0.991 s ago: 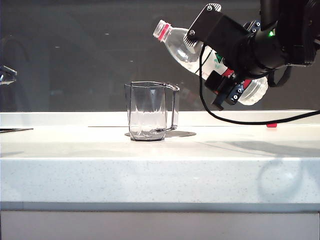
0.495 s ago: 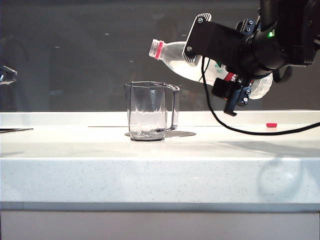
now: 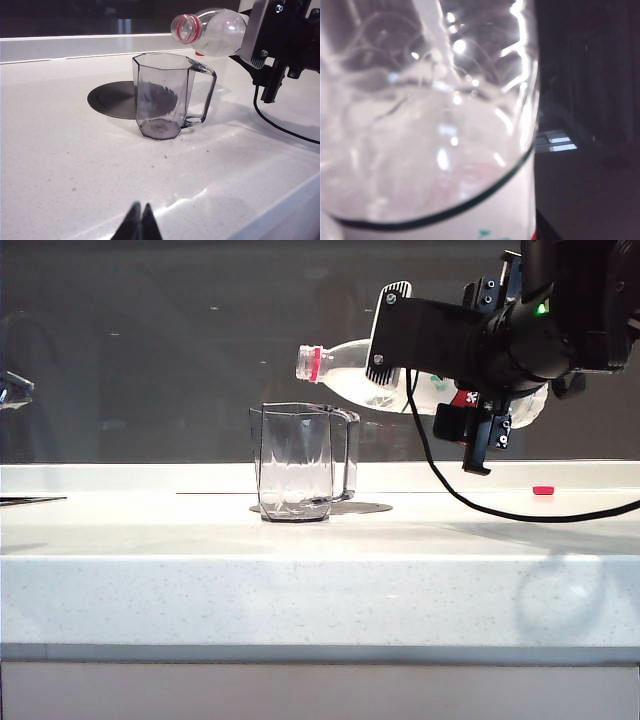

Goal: Pick up the mineral water bottle on the table and pour water into the mug until it's half full.

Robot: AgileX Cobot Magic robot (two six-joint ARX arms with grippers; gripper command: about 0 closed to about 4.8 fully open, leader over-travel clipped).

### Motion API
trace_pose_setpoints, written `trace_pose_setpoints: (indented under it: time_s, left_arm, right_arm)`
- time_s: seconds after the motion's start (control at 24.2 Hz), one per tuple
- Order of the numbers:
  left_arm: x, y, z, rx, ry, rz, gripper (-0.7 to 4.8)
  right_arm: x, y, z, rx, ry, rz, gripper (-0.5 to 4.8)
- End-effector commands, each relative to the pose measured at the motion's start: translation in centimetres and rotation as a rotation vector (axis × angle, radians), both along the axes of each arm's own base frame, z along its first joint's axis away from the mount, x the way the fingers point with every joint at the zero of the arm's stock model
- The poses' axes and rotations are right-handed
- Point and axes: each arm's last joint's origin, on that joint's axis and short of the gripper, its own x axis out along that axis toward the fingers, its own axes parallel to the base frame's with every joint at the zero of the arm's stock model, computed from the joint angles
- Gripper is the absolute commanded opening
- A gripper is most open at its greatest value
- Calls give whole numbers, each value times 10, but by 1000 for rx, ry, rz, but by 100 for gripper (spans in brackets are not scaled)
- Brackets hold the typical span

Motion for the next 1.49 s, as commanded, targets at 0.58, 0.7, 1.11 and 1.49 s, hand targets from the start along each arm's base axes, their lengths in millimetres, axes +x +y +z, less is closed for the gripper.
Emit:
trace_pose_setpoints:
  time_s: [0.58,0.7,1.11,1.49]
  left_arm:
    - [0,0,2,-5,-10,-5,-4]
    - [0,0,2,-5,-10,-5,-4]
    - [0,0,2,-5,-10,-5,-4]
    - [0,0,2,-5,-10,-5,-4]
  right_arm:
    - [3,-6,13,-65,-88,-24,326]
    - [4,-7,13,-66,-89,-26,326]
    - [4,-8,13,-95,-91,-33,326]
    - [7,-6,19,-84,-109,-34,326]
